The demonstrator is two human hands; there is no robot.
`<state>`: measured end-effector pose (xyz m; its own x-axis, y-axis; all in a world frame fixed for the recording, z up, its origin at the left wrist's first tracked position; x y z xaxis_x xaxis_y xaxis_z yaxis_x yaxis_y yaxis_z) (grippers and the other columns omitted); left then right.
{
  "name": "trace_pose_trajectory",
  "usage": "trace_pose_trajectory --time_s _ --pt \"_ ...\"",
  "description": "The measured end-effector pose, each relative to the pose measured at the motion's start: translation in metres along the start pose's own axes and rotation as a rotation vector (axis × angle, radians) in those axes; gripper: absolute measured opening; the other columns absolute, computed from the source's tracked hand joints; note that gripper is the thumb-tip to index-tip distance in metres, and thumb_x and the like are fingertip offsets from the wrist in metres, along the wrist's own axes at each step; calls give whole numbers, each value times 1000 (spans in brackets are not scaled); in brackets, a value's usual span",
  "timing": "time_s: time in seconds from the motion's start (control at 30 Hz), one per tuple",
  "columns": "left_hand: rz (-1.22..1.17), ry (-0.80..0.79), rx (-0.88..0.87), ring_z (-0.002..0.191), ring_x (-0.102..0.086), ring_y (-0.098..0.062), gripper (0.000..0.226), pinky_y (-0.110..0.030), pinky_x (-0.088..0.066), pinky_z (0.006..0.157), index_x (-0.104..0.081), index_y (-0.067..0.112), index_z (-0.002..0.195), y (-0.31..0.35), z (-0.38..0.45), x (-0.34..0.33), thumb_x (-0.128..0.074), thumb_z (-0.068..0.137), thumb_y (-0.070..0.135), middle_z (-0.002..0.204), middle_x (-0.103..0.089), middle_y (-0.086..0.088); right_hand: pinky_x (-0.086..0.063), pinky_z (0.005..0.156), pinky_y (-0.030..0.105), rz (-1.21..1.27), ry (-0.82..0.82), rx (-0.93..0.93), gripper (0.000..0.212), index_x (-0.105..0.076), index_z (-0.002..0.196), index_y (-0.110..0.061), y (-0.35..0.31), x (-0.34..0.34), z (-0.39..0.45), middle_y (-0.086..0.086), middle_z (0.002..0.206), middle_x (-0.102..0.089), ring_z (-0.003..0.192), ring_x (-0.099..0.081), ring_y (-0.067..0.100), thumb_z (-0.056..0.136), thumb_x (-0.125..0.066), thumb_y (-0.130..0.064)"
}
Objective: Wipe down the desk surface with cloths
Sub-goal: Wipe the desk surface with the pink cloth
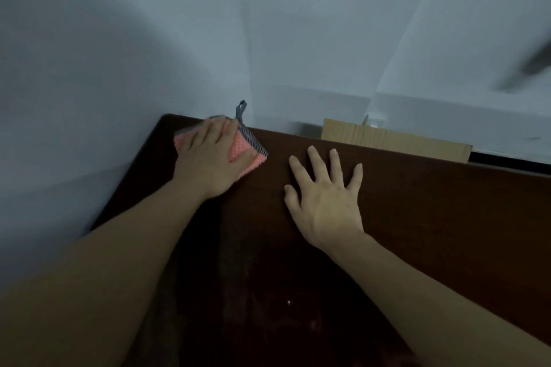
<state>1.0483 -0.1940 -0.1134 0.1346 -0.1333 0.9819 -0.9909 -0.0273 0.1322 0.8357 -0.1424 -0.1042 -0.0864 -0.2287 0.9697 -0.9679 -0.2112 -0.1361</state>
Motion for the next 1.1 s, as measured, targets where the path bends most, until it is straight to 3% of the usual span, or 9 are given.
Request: trace_pose_trajectory --time_s 0.17,0.27,0.43,0.53,0.67,0.83,1.0,1.1 --pt "-4 20 -38 156 4 -19 94 -46 -1 125 -1 26 163 -3 -3 -1 -6 87 82 171 3 2 7 118 70 -3 7 1 60 -6 161 -35 -2 2 -2 2 171 8 155 14 35 105 -19 -52" --pt "0 36 -175 156 3 -17 95 -39 1 125 -5 25 162 0 -42 -4 0 84 79 170 0 1 7 119 69 -4 5 -6 60 -5 162 -35 -3 3 -2 2 171 8 155 14 35 105 -19 -52" --pt "32 -23 -385 153 17 -7 92 -26 19 119 4 34 159 -24 -77 -5 4 85 88 166 12 10 7 119 69 -20 4 -20 66 -3 161 -38 -4 1 -1 1 171 8 155 14 34 97 -4 -55" --pt "39 -29 -322 150 21 -5 94 -25 16 117 15 39 155 -42 -47 -1 10 76 91 164 19 14 7 119 68 -20 -1 -22 69 -4 161 -38 -4 0 -1 0 171 8 155 14 34 94 -3 -56" --pt "27 14 -175 156 2 -15 109 -39 -1 126 -3 29 162 -67 0 6 5 73 91 170 1 4 9 120 67 -9 14 -22 63 -5 161 -39 -3 0 -1 -1 171 7 156 14 33 100 -7 -56" --pt "-11 19 -58 156 4 -14 99 -41 0 124 -2 29 163 -68 -7 9 -3 80 83 170 4 7 9 119 67 -1 27 -17 59 -8 162 -38 -4 1 -4 0 171 6 156 13 33 105 -17 -53" --pt "11 0 -205 156 -1 -17 94 -41 -4 126 -7 27 162 -68 -67 2 -6 86 81 169 -1 4 8 120 67 -6 17 -25 60 -6 162 -38 -4 -1 -3 0 171 6 156 13 34 105 -16 -54" --pt "47 -53 -313 154 12 -8 88 -30 11 122 3 34 158 -78 -89 -1 -3 86 85 166 11 12 7 120 68 -7 22 -29 60 -6 162 -38 -4 0 -3 0 171 7 156 13 34 104 -16 -54"
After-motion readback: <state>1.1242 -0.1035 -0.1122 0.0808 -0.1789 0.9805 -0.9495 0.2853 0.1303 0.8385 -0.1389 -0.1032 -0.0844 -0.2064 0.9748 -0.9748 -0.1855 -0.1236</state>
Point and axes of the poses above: each hand's wrist, its own z-axis towards the middle knuckle, its own x-axis out of the back of the hand, y = z × x, the point moved 3 cm from there along z, towards the middle knuckle
